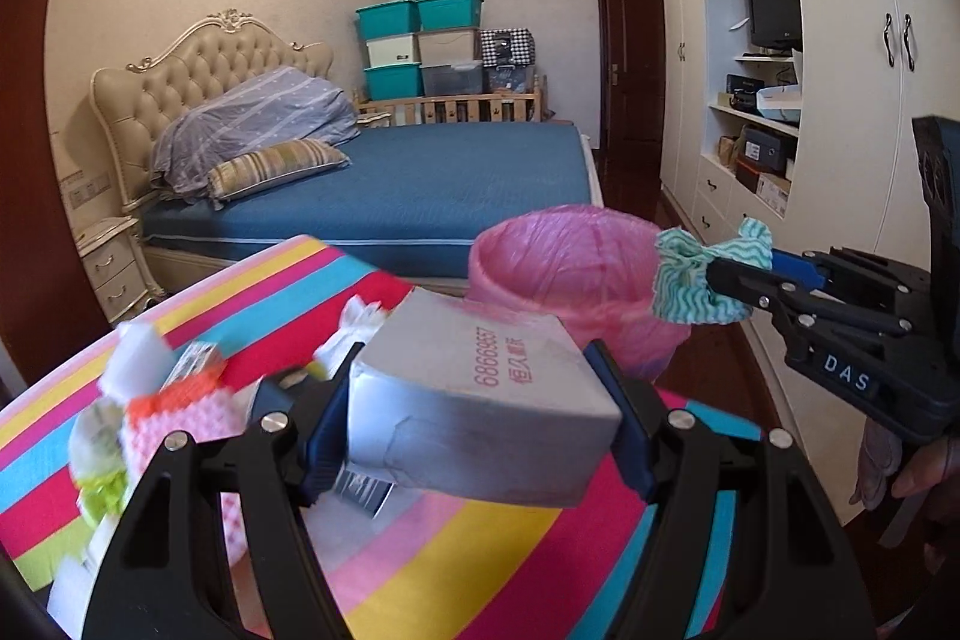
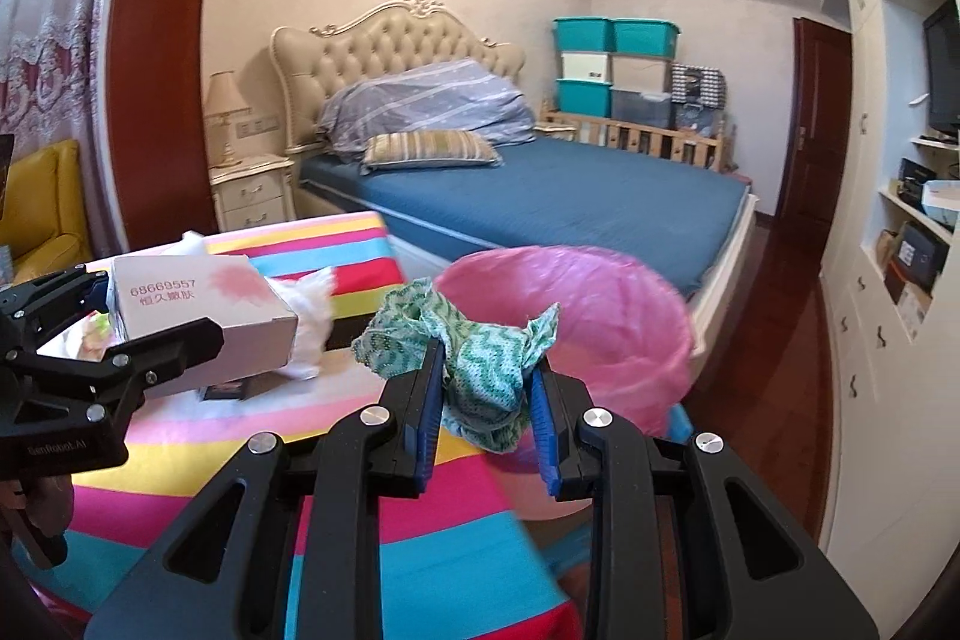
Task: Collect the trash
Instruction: 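Carry the cloth and tissue box over the pink wastebasket with both grippers, then open both grippers to drop the cloth and tissue box into the wastebasket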
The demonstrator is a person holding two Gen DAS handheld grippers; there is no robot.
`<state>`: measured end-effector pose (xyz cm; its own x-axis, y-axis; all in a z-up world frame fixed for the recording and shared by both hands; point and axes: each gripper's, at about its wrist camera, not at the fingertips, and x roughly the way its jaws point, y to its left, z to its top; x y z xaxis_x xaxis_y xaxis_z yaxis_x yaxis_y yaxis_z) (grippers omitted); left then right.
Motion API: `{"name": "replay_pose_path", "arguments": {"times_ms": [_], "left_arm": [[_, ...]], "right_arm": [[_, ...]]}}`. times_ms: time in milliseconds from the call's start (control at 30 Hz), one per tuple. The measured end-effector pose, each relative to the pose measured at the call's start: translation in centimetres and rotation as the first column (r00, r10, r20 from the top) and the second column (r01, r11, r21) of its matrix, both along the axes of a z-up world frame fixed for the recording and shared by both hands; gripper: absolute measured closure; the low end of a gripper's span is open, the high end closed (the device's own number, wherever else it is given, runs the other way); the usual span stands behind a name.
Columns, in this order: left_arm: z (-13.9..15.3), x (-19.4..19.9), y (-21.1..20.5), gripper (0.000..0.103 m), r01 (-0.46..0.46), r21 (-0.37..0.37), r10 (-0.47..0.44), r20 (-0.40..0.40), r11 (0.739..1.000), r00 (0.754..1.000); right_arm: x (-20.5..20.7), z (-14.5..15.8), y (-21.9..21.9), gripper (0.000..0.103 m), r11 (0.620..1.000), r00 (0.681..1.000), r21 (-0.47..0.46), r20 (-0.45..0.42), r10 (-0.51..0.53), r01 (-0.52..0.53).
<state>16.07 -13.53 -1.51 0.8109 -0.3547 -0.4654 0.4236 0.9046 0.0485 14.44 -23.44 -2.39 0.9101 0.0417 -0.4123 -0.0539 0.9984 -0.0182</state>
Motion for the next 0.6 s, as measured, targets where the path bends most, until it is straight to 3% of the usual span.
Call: {"name": "replay_pose_path", "arguments": {"times_ms": [300, 433, 600], "left_arm": [[1.3, 4.1, -4.0, 0.034, 0.050, -0.049, -0.051, -0.005, 0.998, 0.999], [1.4, 6.4, -5.7, 0.034, 0.054, -0.034, -0.054, -0.010, 0.998, 0.998], [0.7, 9.7, -7.6, 0.034, 0.061, -0.023, -0.061, -0.026, 0.998, 0.998]], "right_arm": [[2.9, 0.2, -3.0, 0.075, 0.998, 0.999, -0.040, 0.021, -0.042, 0.043], [5.1, 0.2, -4.7, 0.075, 0.995, 0.998, -0.084, 0.027, -0.057, 0.059], [8.0, -0.1, -6.8, 0.075, 0.996, 0.999, -0.073, 0.003, -0.053, 0.053]]}}
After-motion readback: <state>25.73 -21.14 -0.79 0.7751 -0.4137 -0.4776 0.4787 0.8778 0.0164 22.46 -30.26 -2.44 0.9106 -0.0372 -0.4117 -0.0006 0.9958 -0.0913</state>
